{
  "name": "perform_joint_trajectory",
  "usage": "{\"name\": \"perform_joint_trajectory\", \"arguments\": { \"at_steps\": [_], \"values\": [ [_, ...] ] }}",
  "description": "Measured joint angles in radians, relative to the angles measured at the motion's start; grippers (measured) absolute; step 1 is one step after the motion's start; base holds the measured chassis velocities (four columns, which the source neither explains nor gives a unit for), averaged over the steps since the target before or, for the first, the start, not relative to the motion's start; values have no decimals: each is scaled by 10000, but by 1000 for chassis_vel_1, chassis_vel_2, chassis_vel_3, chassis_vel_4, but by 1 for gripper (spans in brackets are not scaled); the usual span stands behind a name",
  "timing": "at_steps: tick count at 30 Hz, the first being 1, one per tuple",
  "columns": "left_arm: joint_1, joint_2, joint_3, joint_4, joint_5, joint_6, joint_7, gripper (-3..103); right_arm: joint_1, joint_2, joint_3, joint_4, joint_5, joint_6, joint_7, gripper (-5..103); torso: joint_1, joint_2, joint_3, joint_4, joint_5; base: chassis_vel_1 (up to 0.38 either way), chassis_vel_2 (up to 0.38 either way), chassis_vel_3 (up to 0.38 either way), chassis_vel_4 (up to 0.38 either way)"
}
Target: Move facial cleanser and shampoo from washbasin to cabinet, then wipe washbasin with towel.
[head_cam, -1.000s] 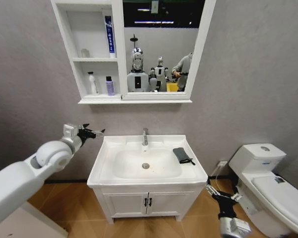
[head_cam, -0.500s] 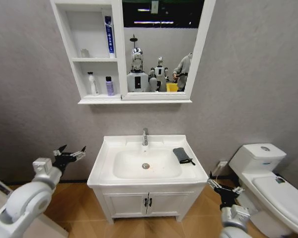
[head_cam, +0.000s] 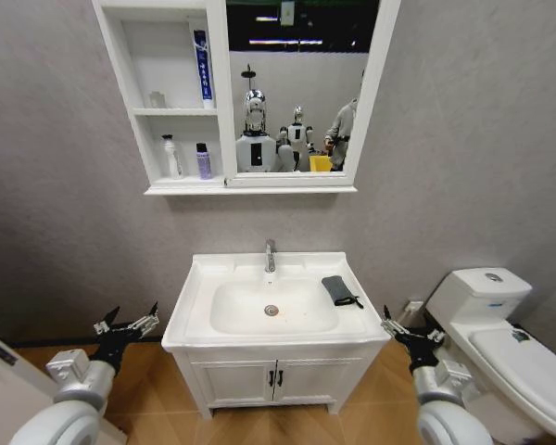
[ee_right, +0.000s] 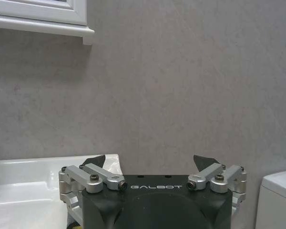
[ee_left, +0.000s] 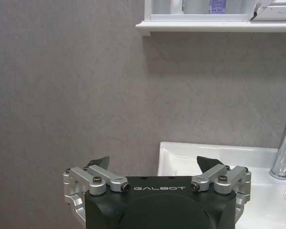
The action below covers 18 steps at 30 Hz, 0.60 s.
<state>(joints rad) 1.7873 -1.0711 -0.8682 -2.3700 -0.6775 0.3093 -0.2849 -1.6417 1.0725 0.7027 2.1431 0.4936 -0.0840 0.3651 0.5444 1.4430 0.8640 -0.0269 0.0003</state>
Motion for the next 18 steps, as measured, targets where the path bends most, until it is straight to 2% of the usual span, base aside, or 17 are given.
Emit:
{"name": "perform_joint_trajectory", "arguments": {
  "at_steps": [2,3,5,6,8,14,16,18],
  "values": [
    [118,-99,119,14,296,-185,110,100,1024,-599,-207,-495,626,-606,-37,100,0,0,0,0,1,0,0,0,0],
    [118,-99,119,14,296,-185,110,100,1024,-599,-207,-495,626,-606,-37,100,0,0,0,0,1,0,0,0,0],
    [273,-162,260,-47,516,-255,152,100,2132,-1077,-562,-1179,1670,-1326,232,100,1,0,1,6,-4,0,0,0,0],
    [273,-162,260,-47,516,-255,152,100,2132,-1077,-562,-1179,1670,-1326,232,100,1,0,1,6,-4,0,0,0,0],
    [477,-224,352,-153,748,-342,243,100,3160,-1383,-1038,-1949,2519,-2038,417,100,2,-2,2,2,1,0,0,0,0],
    [668,-301,412,-190,1057,-595,494,100,4644,-1669,-1929,-2965,2830,-2705,403,100,2,-3,1,4,-1,0,0,0,0],
    [715,-360,482,-125,1280,-721,630,100,6141,-1755,-3083,-4026,3106,-3168,152,100,2,-3,2,5,-3,0,0,0,0],
    [730,-386,525,-96,1334,-742,644,100,6482,-1727,-3417,-4340,3177,-3221,145,100,3,-3,2,4,-4,0,0,0,0]
  ]
}}
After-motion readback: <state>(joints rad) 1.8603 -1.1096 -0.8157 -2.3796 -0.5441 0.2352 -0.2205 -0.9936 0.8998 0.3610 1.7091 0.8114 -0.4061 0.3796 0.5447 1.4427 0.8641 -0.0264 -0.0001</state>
